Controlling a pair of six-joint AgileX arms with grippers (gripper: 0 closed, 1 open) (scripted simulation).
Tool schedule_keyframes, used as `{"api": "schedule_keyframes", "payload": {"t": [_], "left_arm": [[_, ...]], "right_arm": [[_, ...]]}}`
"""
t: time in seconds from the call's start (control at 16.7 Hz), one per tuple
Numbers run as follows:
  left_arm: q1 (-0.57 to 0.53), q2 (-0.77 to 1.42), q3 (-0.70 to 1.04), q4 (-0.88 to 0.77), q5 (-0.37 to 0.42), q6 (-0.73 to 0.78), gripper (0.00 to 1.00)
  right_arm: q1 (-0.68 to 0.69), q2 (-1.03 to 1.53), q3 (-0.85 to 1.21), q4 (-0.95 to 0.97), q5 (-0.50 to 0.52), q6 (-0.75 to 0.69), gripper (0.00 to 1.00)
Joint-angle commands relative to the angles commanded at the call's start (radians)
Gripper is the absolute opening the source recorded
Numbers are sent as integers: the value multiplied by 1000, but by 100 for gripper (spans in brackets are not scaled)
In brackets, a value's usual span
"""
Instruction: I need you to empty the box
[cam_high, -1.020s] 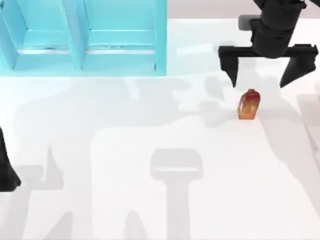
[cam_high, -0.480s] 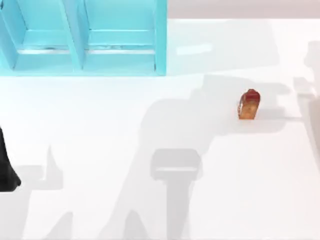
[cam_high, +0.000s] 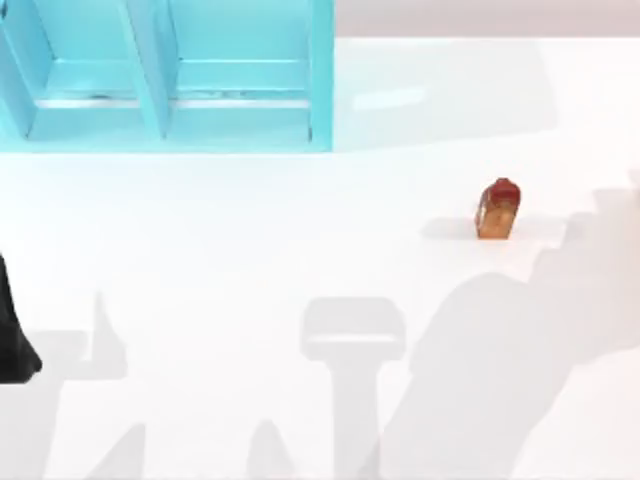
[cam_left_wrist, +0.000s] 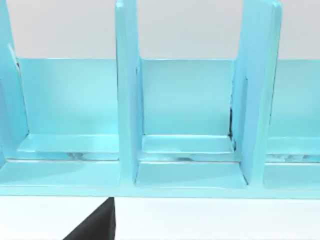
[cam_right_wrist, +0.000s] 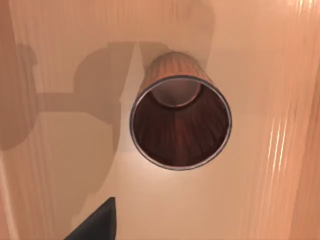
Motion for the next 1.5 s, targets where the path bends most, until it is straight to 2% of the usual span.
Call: {"api": "schedule_keyframes", "payload": {"t": [0.36, 0.84, 1.2, 1.5], "left_arm": [[0, 0, 0, 0, 0, 0, 100], [0, 0, 0, 0, 0, 0, 100], [0, 0, 0, 0, 0, 0, 100], [0, 0, 0, 0, 0, 0, 100]], "right_arm": [[3, 5, -10, 14, 0, 2, 100], [4, 34, -297, 333, 0, 5, 100], [4, 40, -340, 379, 0, 5, 100], [4, 40, -340, 379, 0, 5, 62]]}}
